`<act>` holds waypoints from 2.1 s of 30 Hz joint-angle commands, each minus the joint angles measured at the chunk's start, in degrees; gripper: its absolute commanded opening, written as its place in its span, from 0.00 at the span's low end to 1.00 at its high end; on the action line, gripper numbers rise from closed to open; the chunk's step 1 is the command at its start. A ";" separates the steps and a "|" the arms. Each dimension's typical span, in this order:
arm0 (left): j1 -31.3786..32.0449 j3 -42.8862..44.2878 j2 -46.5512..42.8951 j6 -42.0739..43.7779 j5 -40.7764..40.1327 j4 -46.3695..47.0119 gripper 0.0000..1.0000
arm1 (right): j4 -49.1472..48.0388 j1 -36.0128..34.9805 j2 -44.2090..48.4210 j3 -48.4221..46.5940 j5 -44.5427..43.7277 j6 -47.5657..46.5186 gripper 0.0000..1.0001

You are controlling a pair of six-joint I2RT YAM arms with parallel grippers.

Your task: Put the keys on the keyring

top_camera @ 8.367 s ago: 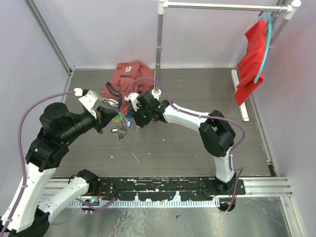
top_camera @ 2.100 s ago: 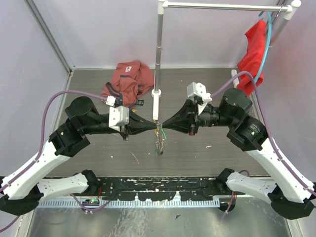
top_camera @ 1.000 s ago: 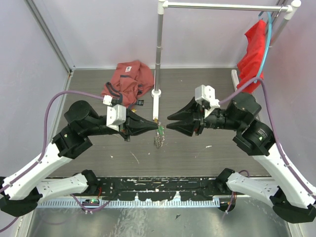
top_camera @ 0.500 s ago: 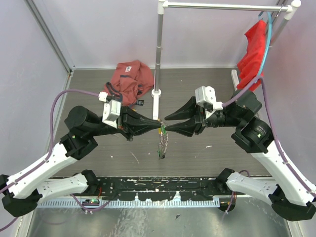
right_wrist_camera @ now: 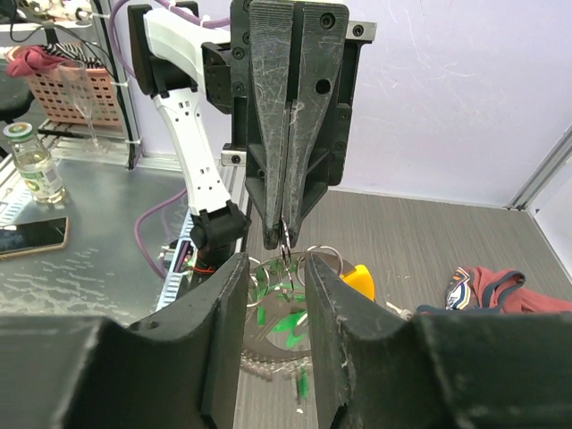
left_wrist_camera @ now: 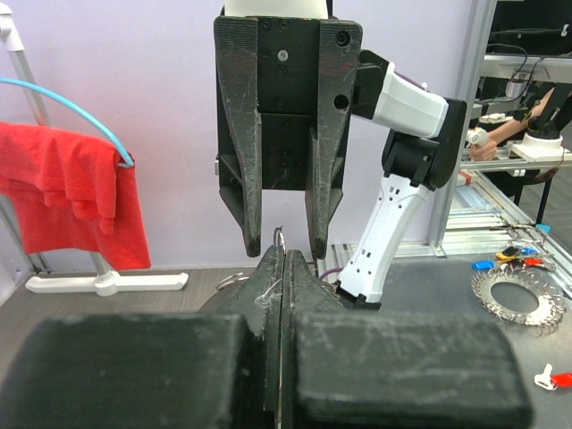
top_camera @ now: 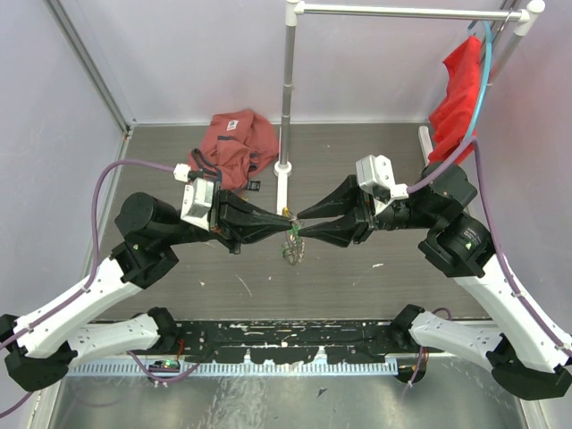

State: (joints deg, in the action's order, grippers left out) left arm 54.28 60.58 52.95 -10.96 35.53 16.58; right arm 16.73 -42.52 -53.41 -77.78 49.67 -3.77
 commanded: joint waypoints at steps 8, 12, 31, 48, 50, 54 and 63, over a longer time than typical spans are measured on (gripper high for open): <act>0.51 -0.28 -0.13 -0.57 0.86 4.14 0.00 | -4.52 0.17 -0.43 0.38 1.11 1.80 0.23; 0.60 -0.30 -0.18 -0.68 0.86 4.40 0.00 | -4.55 0.21 -0.45 0.75 1.11 1.83 0.22; 0.63 4.56 -1.10 8.29 -0.92 -12.90 0.40 | 16.83 0.16 -4.23 -10.44 -3.25 -8.06 0.01; 0.65 7.18 1.96 14.70 -9.21 -24.71 0.49 | 54.40 -3.39 -18.57 -32.91 -25.19 -13.80 0.01; 0.58 7.06 2.63 14.87 -8.69 -24.57 0.49 | 55.24 -5.22 -19.77 -33.61 -26.27 -13.30 0.01; 0.60 7.14 4.03 15.09 -6.73 -24.49 0.49 | 55.43 -7.36 -20.49 -33.79 -27.60 -12.59 0.01; 0.61 7.73 6.13 15.09 -4.94 -24.80 0.47 | 54.41 -9.02 -19.75 -32.90 -26.49 -12.96 0.01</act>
State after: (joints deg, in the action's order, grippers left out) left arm 54.65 66.04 58.61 3.44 28.91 -7.92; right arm 73.01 -50.98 -74.74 -108.88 22.81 -16.99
